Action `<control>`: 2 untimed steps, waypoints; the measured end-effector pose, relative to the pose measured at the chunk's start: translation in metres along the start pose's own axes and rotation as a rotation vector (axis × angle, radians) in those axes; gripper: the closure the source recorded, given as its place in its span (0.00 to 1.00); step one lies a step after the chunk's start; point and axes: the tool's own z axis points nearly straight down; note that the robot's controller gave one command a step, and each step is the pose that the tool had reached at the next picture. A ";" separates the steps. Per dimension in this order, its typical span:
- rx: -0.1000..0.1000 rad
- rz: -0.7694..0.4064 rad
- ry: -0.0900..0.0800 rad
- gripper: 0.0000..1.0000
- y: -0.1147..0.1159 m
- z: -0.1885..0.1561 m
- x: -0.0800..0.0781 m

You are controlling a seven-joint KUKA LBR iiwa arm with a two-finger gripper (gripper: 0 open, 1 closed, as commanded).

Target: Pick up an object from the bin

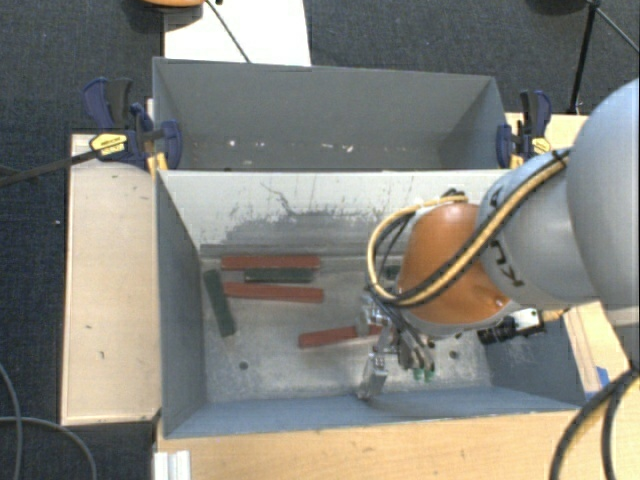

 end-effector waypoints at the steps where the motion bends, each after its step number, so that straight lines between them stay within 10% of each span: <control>1: 0.000 -0.034 0.002 0.00 0.011 0.002 -0.027; 2: -0.001 -0.018 0.001 1.00 0.048 0.001 -0.039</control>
Offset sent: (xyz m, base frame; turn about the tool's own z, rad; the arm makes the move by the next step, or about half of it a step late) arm 0.0434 0.0429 -0.0014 -0.0159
